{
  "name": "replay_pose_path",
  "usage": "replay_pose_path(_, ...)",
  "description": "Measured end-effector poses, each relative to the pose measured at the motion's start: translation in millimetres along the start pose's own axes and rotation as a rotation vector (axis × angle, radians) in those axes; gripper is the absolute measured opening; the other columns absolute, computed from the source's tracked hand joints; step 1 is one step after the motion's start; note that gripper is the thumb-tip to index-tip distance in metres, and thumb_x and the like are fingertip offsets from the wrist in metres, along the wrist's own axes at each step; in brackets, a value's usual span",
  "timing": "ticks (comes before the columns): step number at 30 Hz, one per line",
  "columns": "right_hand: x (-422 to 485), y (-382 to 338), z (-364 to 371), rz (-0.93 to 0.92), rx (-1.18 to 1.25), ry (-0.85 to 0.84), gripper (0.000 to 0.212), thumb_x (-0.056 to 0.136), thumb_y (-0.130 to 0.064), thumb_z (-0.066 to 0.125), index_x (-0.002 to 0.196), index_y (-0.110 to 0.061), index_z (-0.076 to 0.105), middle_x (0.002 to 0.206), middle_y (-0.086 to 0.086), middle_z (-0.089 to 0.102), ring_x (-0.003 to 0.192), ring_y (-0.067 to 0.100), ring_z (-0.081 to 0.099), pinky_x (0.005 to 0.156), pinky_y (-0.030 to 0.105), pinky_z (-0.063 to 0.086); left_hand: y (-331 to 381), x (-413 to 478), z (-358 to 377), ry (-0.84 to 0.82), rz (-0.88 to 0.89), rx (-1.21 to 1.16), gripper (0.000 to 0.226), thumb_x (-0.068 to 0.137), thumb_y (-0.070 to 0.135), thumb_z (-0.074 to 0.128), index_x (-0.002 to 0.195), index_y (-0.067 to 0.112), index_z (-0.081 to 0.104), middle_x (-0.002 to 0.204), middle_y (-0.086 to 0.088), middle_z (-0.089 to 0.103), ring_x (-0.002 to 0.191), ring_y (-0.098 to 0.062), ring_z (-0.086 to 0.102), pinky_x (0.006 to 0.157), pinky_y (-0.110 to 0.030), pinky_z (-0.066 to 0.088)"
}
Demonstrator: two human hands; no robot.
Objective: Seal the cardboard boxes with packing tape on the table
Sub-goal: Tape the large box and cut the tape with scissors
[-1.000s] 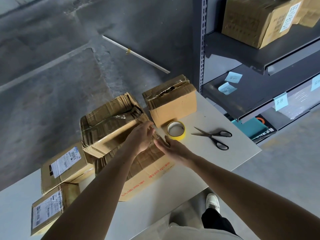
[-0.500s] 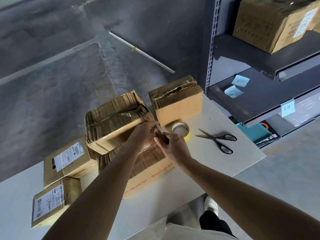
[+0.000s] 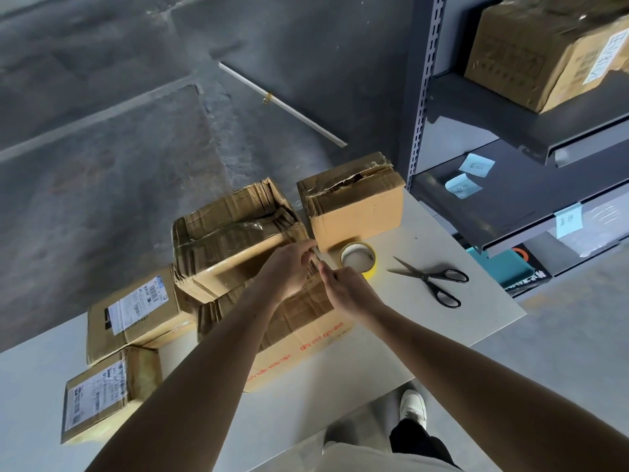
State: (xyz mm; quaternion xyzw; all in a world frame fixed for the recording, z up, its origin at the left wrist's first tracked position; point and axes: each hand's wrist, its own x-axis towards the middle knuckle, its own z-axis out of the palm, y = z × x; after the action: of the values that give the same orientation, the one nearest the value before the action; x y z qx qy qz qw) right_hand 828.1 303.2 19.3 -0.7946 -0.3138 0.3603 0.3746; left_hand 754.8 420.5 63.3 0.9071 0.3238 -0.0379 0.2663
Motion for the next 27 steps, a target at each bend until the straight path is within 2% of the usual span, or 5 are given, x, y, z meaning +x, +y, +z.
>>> replay_pose_path(6, 0.8, 2.5, -4.4, 0.003, -0.042, 0.023, 0.063, 0.106, -0.047, 0.019, 0.074, -0.010, 0.058, 0.066, 0.004, 0.054, 0.064, 0.017, 0.054, 0.067, 0.036, 0.046, -12.2, -13.3, -5.8, -0.043, 0.023, -0.042, 0.045, 0.104, 0.023, 0.044, 0.149, 0.023, 0.036, 0.143, -0.009, 0.052, 0.126, -0.022, 0.053, 0.096, -0.033, 0.048)
replay_pose_path(11, 1.0, 1.3, 0.6, -0.039, -0.141, 0.132, 0.061, 0.097, -0.062, 0.039, 0.133, -0.014, 0.048, 0.119, 0.010, 0.062, 0.108, 0.029, 0.061, 0.084, 0.043, 0.053, -28.9, -30.9, -7.6, -0.004, -0.064, 0.023, 0.056, 0.102, 0.039, 0.045, 0.151, 0.015, 0.031, 0.150, -0.011, 0.043, 0.135, -0.028, 0.045, 0.108, -0.040, 0.040)
replay_pose_path(18, -1.4, -14.0, 21.5, -0.052, -0.344, 0.164, 0.079, 0.083, -0.075, 0.052, 0.133, -0.019, 0.031, 0.132, 0.010, 0.052, 0.119, 0.033, 0.054, 0.092, 0.049, 0.052, -69.0, -62.9, 4.2, 0.125, -0.400, 0.038, 0.111, 0.072, 0.094, 0.023, 0.154, 0.020, 0.017, 0.160, -0.014, 0.021, 0.149, -0.034, 0.013, 0.119, -0.061, 0.014)
replay_pose_path(21, -4.1, -19.9, 26.6, -0.051, -0.449, 0.165, 0.096, 0.077, -0.083, 0.049, 0.140, -0.016, 0.025, 0.138, 0.012, 0.047, 0.126, 0.035, 0.049, 0.096, 0.048, 0.048, -73.5, -78.0, 6.7, 0.108, -0.560, 0.024, 0.121, 0.067, 0.097, 0.028, 0.157, 0.022, 0.001, 0.165, -0.011, -0.006, 0.150, -0.031, -0.014, 0.116, -0.065, -0.005)
replay_pose_path(27, -7.4, -21.7, 29.9, -0.064, -0.476, 0.198, 0.097, 0.072, -0.085, 0.052, 0.134, -0.015, 0.031, 0.131, 0.010, 0.051, 0.120, 0.033, 0.053, 0.091, 0.045, 0.049, -67.8, -89.7, 5.9, 0.130, -0.612, -0.038, 0.124, 0.064, 0.094, 0.041, 0.157, 0.023, 0.000, 0.162, -0.008, -0.023, 0.148, -0.030, -0.023, 0.116, -0.067, 0.008)
